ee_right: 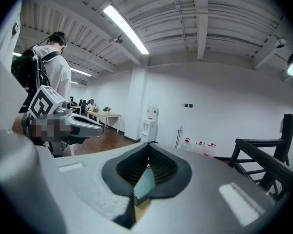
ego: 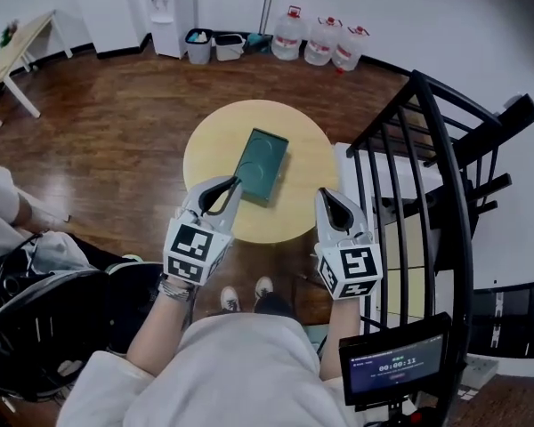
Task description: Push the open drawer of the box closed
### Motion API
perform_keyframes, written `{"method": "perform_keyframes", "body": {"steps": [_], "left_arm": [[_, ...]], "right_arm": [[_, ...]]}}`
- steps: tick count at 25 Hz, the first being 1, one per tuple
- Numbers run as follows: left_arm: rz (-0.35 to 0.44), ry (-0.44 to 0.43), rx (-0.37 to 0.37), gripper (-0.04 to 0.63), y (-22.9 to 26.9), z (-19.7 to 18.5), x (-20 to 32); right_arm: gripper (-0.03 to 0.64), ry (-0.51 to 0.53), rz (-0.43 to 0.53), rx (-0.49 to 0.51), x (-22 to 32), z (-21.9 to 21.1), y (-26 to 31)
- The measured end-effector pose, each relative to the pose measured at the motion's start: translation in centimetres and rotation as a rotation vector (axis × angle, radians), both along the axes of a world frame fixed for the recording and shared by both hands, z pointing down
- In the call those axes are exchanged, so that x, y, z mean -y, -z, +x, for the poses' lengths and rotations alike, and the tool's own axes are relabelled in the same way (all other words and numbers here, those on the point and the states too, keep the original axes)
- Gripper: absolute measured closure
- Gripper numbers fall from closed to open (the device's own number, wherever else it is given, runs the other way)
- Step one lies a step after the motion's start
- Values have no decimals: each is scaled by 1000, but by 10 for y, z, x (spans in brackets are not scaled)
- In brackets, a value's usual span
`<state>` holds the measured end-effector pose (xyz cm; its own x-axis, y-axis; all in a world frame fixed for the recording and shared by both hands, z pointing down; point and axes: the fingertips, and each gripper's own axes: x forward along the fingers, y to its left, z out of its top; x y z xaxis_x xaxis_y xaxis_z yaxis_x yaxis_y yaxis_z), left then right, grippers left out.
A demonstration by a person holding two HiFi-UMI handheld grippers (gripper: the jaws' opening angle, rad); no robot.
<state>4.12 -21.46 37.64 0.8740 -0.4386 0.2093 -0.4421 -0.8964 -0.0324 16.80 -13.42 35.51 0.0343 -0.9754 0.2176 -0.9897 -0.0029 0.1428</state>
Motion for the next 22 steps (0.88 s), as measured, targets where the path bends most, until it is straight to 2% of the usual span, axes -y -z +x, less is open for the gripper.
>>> {"method": "perform_keyframes", "body": {"steps": [8,17,22], "left_arm": [[35,34,-32,588,19,4,-14],[123,44,-60,588,25,9,-20],[141,33,-64,588,33,-5,-24]], "right_arm": [[614,19,81,38,-12,9,19],[614,27,105,45,-17,22,25],[614,20,85,47,-23,7,31]]}}
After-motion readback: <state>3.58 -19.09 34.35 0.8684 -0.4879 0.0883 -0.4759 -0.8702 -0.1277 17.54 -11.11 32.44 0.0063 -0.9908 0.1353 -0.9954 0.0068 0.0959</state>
